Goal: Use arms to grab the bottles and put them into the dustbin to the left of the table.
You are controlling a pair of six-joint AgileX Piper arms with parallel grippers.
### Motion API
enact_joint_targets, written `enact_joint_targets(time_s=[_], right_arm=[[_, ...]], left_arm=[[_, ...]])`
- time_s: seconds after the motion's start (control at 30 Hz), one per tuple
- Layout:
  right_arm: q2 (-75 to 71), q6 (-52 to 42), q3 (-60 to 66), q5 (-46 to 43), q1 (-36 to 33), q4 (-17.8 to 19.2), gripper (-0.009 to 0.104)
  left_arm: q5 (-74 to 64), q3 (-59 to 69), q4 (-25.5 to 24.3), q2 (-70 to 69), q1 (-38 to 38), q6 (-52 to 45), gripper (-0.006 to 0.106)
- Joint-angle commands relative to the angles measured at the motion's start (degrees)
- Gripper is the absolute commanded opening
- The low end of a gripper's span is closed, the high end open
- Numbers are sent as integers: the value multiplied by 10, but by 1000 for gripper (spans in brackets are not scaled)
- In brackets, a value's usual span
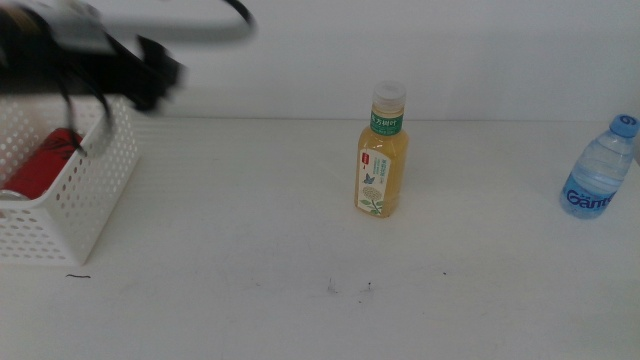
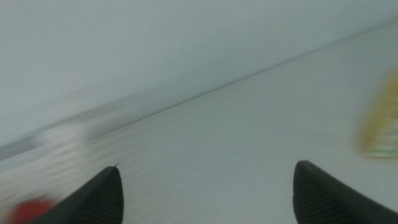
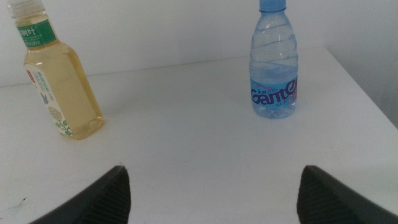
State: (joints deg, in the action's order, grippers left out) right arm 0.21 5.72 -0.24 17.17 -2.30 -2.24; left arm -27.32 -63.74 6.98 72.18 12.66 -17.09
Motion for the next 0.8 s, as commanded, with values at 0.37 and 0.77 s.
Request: enact_joint_targets(time_s=[0.37, 0.77], right_arm=[[-2, -2, 2, -5, 3, 1, 69], [-2, -2, 2, -5, 3, 1, 69]], left_arm=[[382, 272, 14, -75, 244, 10, 94], [578, 479, -8, -75, 244, 103, 94]])
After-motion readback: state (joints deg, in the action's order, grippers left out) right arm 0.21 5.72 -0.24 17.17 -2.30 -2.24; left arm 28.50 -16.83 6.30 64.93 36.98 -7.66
